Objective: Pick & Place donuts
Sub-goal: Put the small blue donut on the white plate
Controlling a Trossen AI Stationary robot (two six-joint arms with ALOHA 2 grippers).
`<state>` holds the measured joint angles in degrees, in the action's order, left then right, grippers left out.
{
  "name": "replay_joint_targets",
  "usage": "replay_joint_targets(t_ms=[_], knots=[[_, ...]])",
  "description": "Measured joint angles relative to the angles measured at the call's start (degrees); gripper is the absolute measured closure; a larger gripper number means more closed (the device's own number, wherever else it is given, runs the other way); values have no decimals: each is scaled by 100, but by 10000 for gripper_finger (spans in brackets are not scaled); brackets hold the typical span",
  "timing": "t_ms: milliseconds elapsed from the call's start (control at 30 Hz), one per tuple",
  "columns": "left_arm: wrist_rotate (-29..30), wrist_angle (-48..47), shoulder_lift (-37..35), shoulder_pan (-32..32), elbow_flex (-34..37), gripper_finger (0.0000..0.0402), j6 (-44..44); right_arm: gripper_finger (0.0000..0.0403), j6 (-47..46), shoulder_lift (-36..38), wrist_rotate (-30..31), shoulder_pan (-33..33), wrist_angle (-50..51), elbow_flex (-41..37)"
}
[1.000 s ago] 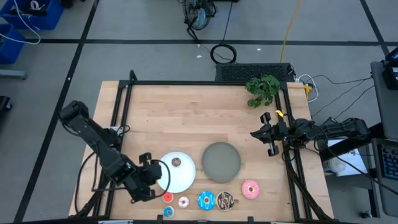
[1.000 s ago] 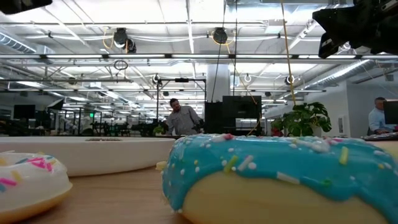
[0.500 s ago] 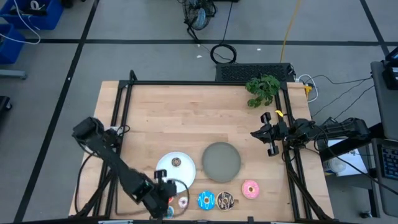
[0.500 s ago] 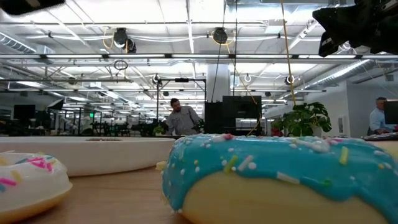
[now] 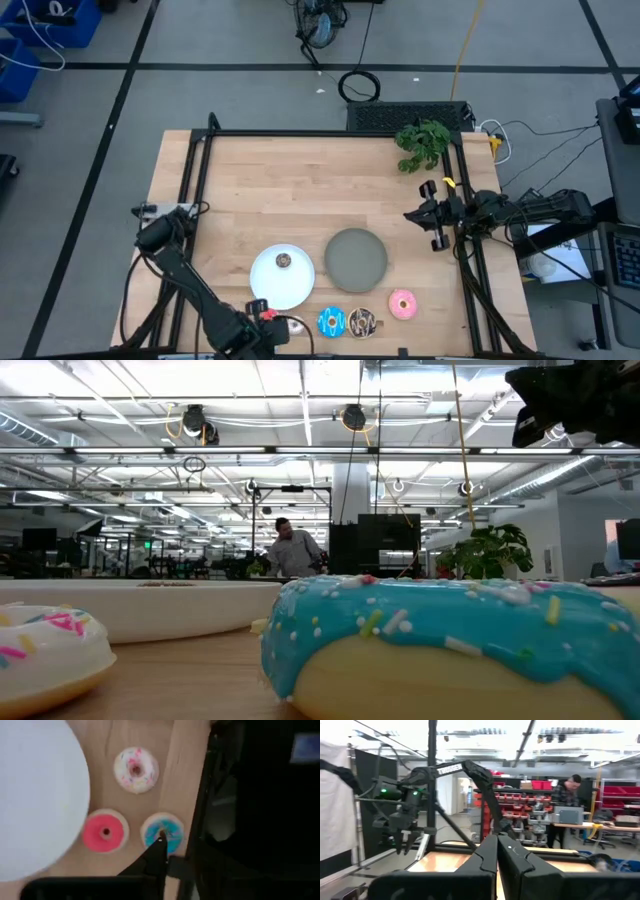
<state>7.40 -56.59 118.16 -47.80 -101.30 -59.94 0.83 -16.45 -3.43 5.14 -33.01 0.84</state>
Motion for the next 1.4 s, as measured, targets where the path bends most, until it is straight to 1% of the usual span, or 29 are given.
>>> replay_joint_targets(t_ms=[100,267,367,533,633,767,867,1033,1200,1400], knots=[[254,316,65,-131,0,272,-214,403,22,0,-141,1,-3,0],[402,696,82,-294,4,203,-225,403,50,0,-131,1,-58,0],[533,692,82,-368,4,181,-287,403,50,2,-130,1,-144,0],[507,690,82,-412,4,175,-451,403,85,0,-125,1,-146,0],[516,686,81,-407,14,174,-373,403,133,0,-123,1,-146,0],[469,799,76,-394,256,174,-319,403,137,0,-126,1,-144,0],[372,1137,78,-384,466,174,-316,403,136,0,-128,1,-117,-4],[298,1389,78,-379,761,174,-377,403,135,0,-132,1,-106,-4],[78,1662,78,-388,1020,174,-517,403,135,0,-132,1,-106,-4],[155,2073,78,-388,1265,174,-465,403,135,0,-134,1,-103,-4]])
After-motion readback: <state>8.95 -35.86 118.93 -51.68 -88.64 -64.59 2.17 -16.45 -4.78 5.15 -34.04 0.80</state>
